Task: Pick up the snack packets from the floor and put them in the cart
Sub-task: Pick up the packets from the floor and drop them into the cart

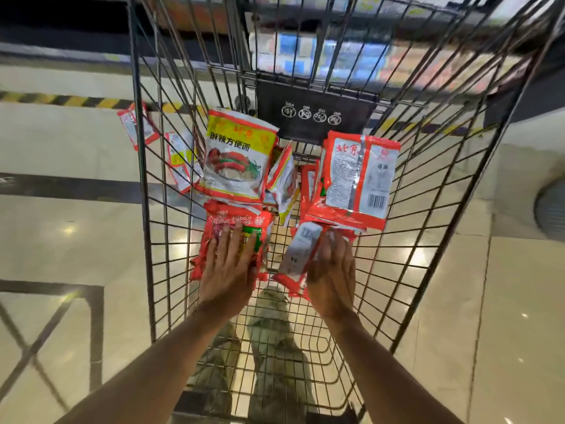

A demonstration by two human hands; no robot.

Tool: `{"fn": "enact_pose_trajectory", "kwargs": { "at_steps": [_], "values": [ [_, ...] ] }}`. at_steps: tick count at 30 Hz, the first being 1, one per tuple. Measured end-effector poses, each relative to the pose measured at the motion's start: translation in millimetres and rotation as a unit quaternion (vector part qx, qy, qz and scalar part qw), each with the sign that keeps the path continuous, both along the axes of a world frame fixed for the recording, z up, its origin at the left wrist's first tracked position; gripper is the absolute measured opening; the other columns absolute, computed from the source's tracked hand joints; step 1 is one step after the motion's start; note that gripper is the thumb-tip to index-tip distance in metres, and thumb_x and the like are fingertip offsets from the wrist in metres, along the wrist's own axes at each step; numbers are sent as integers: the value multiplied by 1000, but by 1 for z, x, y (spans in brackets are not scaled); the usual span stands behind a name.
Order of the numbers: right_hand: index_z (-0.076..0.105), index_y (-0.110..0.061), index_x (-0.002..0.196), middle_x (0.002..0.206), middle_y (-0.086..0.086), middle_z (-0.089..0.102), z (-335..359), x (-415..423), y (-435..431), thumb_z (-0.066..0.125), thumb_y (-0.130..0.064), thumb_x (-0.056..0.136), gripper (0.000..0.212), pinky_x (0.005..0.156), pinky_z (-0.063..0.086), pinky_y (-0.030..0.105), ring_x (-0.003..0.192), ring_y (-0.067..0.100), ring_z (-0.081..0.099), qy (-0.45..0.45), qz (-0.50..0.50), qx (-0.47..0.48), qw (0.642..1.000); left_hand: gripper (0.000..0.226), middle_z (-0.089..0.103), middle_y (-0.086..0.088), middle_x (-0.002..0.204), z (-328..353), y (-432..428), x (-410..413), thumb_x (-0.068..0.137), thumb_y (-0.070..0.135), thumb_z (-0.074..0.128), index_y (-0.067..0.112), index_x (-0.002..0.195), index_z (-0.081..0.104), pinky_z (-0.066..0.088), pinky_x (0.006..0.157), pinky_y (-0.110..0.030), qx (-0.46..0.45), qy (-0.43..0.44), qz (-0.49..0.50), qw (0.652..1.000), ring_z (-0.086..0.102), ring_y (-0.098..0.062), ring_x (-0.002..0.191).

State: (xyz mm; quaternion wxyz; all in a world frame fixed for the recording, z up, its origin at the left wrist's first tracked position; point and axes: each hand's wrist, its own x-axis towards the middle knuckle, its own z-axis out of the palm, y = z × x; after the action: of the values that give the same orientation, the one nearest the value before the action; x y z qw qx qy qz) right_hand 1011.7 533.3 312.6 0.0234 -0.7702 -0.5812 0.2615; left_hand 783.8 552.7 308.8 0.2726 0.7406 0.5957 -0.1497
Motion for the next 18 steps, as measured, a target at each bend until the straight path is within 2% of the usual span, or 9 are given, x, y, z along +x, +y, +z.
{"fn": "enact_pose_trajectory", "kwargs": {
  "at_steps": [2, 4, 7, 10, 12, 14, 16, 18],
  "values": [
    [14, -10, 164, 168, 24, 19, -22, 1, -17, 47, -62, 97, 91, 126, 26, 54, 156, 41, 18, -21, 6, -65, 998, 69, -18, -12, 172, -12, -4, -8, 108, 53, 25, 26, 166, -2, 5, 127, -61, -20, 24, 4, 1000, -15, -38, 158],
    [14, -9, 164, 169, 26, 16, -29, 2, -25, 51, -68, 95, 98, 126, 24, 54, 157, 41, 17, -17, -23, -86, 996, 73, -26, -10, 170, -19, -6, -16, 107, 56, 28, 28, 165, -8, -1, 127, -61, -27, 33, -2, 999, -23, -37, 156],
    [9, -7, 165, 170, 26, 8, -43, 9, -37, 49, -63, 98, 96, 127, 21, 56, 159, 41, 9, -14, -3, -85, 996, 76, -35, -7, 167, -20, -1, -23, 105, 59, 24, 31, 163, -16, -11, 126, -57, -52, 29, -8, 998, -33, -35, 152],
    [14, -2, 163, 168, 31, 10, -38, 13, -34, 45, -58, 97, 92, 126, 20, 61, 157, 47, 12, -29, 13, -90, 995, 76, -36, -7, 166, -12, 3, -24, 106, 54, 30, 30, 164, -14, -14, 126, -53, -60, 40, -12, 997, -36, -32, 151],
    [16, -2, 163, 168, 32, 12, -23, 13, -29, 57, -63, 89, 104, 127, 16, 60, 156, 49, 13, -47, 18, -107, 993, 77, -33, -7, 168, 2, 5, -24, 105, 52, 34, 29, 165, -10, -12, 127, -52, -52, 34, -5, 998, -33, -31, 153],
    [16, -3, 163, 168, 31, 13, -6, 15, -27, 62, -68, 85, 112, 124, 15, 58, 156, 49, 14, -59, 31, -109, 992, 79, -31, -7, 168, 22, 8, -25, 102, 57, 28, 28, 164, -11, -8, 128, -53, -46, 30, -4, 999, -29, -32, 154],
    [10, -6, 165, 170, 26, 9, 22, 13, -21, 48, -74, 91, 107, 124, 16, 58, 158, 45, 11, -46, 32, -94, 994, 81, -29, -7, 169, 52, 10, -26, 97, 64, 16, 29, 163, -16, -2, 128, -57, -25, 37, -11, 999, -24, -34, 156],
    [5, -10, 166, 173, 19, 4, 57, 11, -11, 35, -73, 95, 99, 128, 17, 57, 159, 40, 6, -36, 41, -86, 995, 83, -21, -8, 171, 86, 12, -26, 96, 67, 16, 28, 164, -12, 7, 128, -59, 12, 29, -14, 999, -14, -37, 157]
  ]
}}
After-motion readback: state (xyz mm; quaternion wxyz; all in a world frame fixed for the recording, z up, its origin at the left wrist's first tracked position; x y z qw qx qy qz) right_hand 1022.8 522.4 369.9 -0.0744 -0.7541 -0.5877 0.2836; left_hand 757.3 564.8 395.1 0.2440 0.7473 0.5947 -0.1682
